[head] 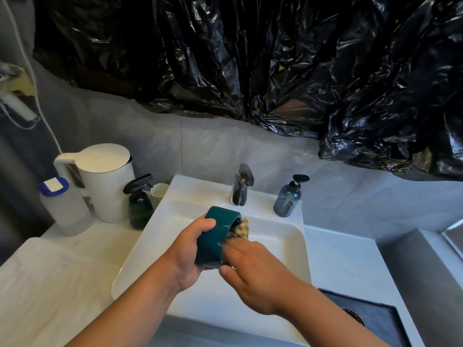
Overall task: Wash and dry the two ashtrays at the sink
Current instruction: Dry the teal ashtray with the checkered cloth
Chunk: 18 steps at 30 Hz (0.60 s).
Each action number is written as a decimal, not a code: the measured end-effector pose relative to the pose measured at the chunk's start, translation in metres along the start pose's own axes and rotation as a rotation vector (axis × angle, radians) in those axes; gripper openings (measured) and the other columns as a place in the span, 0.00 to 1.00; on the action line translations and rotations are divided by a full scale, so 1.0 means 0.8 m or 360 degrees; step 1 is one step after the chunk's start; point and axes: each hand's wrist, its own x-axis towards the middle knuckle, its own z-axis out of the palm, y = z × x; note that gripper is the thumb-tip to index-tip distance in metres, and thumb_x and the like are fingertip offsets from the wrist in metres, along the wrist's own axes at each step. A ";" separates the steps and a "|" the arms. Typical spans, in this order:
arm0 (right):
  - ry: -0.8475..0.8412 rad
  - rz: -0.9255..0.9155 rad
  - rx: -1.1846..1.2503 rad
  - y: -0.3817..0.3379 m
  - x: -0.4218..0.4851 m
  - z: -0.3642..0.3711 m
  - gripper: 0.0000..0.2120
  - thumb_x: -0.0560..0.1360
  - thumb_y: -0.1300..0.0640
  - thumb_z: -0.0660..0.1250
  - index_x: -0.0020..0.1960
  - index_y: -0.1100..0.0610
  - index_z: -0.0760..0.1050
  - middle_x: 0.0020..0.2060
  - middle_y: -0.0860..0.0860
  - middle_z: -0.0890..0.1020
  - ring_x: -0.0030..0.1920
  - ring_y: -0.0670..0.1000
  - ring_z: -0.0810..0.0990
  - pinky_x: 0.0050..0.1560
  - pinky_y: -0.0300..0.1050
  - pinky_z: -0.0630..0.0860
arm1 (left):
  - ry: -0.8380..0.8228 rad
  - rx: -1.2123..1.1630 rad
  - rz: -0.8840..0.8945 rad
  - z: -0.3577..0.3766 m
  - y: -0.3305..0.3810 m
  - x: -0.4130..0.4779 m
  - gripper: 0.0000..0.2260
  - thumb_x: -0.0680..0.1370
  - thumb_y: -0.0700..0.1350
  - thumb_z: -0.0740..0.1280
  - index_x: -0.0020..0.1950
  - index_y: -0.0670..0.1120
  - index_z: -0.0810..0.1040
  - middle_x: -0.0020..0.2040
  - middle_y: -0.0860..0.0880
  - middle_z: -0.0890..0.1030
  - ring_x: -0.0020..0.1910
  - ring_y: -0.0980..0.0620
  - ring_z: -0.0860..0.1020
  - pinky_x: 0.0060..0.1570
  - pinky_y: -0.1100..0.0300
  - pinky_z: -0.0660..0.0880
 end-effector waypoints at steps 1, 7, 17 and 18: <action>-0.0061 0.0072 0.0231 -0.005 0.001 0.001 0.10 0.82 0.49 0.56 0.55 0.54 0.71 0.53 0.49 0.77 0.50 0.48 0.70 0.56 0.50 0.72 | -0.0033 0.0016 0.0052 0.001 0.000 -0.002 0.12 0.74 0.50 0.63 0.53 0.50 0.83 0.43 0.43 0.84 0.40 0.47 0.80 0.36 0.56 0.76; -0.0006 0.0608 0.2007 -0.009 -0.001 0.006 0.26 0.76 0.46 0.60 0.64 0.64 0.76 0.56 0.62 0.79 0.54 0.52 0.78 0.53 0.45 0.77 | -0.0146 0.0257 0.0346 -0.001 -0.006 -0.006 0.33 0.59 0.56 0.67 0.65 0.57 0.76 0.58 0.42 0.81 0.55 0.41 0.79 0.42 0.53 0.78; 0.0053 -0.0042 -0.0229 0.005 -0.009 -0.018 0.15 0.82 0.48 0.51 0.57 0.51 0.74 0.55 0.49 0.78 0.52 0.49 0.72 0.53 0.46 0.71 | -0.0322 0.0390 0.0378 0.002 0.001 -0.009 0.30 0.59 0.55 0.68 0.63 0.63 0.76 0.55 0.51 0.84 0.50 0.48 0.83 0.40 0.56 0.80; 0.0082 -0.0035 -0.0279 0.003 -0.009 -0.014 0.14 0.83 0.48 0.52 0.59 0.50 0.73 0.56 0.49 0.78 0.52 0.49 0.72 0.53 0.46 0.70 | -0.0317 0.0386 0.0367 0.002 0.001 -0.009 0.31 0.59 0.56 0.68 0.64 0.62 0.76 0.54 0.51 0.84 0.50 0.48 0.83 0.40 0.56 0.80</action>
